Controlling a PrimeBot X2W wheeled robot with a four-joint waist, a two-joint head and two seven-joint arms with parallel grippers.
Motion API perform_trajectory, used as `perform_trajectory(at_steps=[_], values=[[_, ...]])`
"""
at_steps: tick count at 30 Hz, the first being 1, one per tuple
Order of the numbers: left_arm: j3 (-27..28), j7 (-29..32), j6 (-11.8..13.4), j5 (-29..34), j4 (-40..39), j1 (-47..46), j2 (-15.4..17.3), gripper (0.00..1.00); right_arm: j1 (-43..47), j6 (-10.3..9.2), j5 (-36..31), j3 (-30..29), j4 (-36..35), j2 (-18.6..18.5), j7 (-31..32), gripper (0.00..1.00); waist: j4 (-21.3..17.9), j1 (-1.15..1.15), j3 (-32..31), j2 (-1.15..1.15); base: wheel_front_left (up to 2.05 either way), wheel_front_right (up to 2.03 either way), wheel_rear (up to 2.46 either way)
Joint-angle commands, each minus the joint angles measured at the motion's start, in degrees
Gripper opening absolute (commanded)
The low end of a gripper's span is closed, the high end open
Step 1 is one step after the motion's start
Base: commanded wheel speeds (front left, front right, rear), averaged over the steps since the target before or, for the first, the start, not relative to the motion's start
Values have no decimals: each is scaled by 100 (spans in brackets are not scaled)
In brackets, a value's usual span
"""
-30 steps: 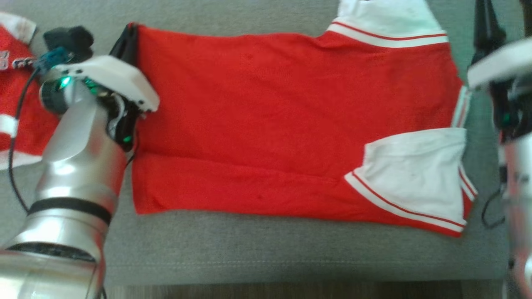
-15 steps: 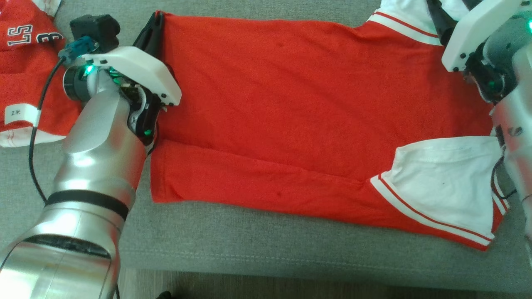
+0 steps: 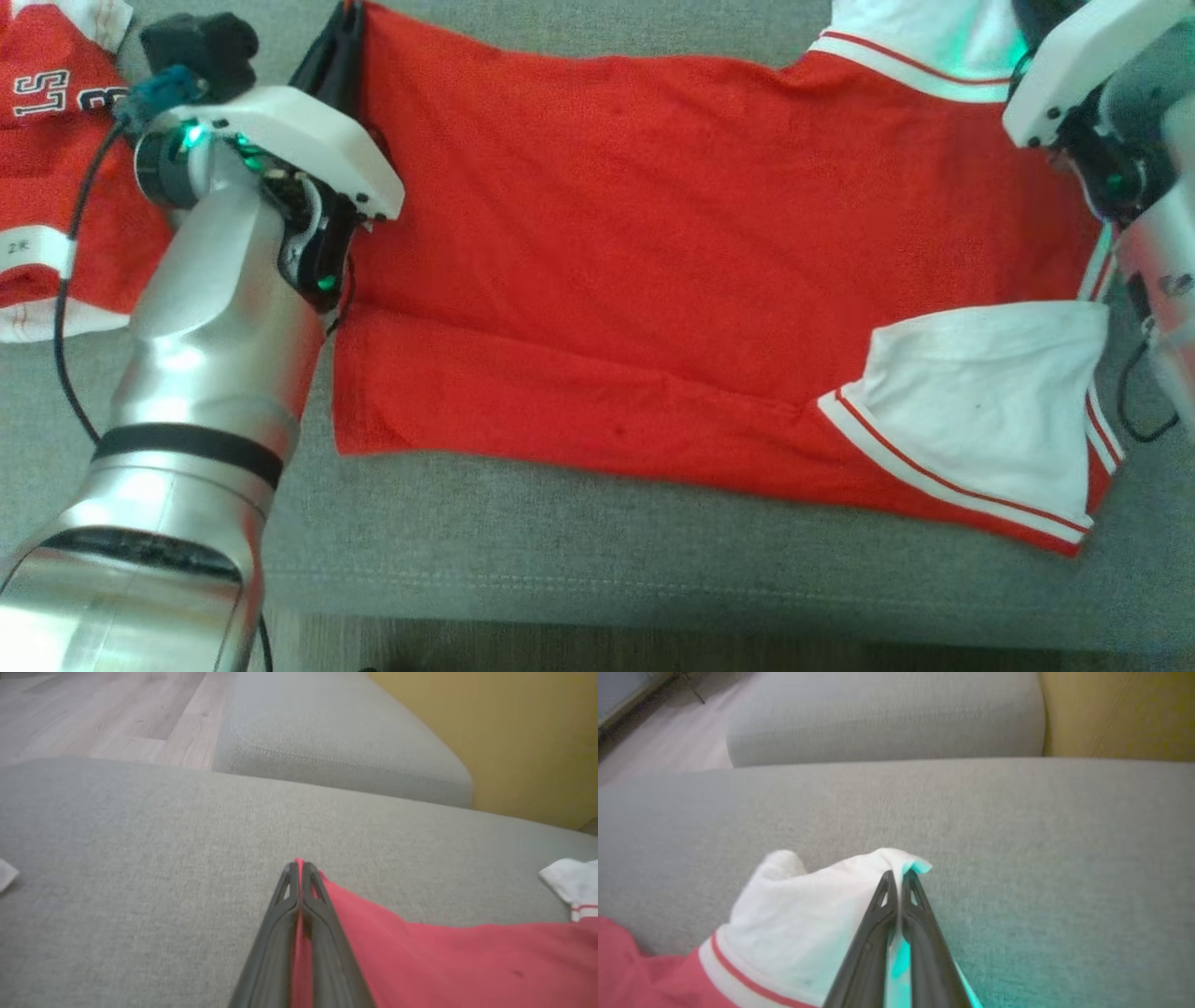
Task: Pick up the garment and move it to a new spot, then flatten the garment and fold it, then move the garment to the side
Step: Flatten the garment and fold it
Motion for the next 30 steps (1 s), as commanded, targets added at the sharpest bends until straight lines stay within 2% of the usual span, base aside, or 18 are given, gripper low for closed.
perform_trajectory(at_steps=[1, 11, 19, 23, 30], values=[[191, -69, 2, -20, -246, -82, 282, 0, -123, -4, 70, 44, -239, -79, -196, 0, -7, 0, -43, 0, 0, 0, 0], [607, -70, 2, 14, -844, 592, 404, 0, 374, -4, 446, 397, -829, -292, -908, 0, -160, 0, -329, 0, 0, 0, 0], [1020, -70, 3, 47, -1714, 1720, 499, 0, 1743, -4, 641, 397, -2007, -539, -1375, 0, -334, 0, -645, 0, 0, 0, 0], [1177, -70, 3, -9, -2095, 2323, 565, 0, 2909, -4, 606, 69, -2876, -533, -1430, 0, -442, 0, -771, 0, 0, 0, 0], [1301, -18, 35, -177, -2305, 2824, 676, 0, 4465, -4, 292, -744, -4034, -69, -1321, 0, -579, 0, -800, 0, 0, 0, 0]])
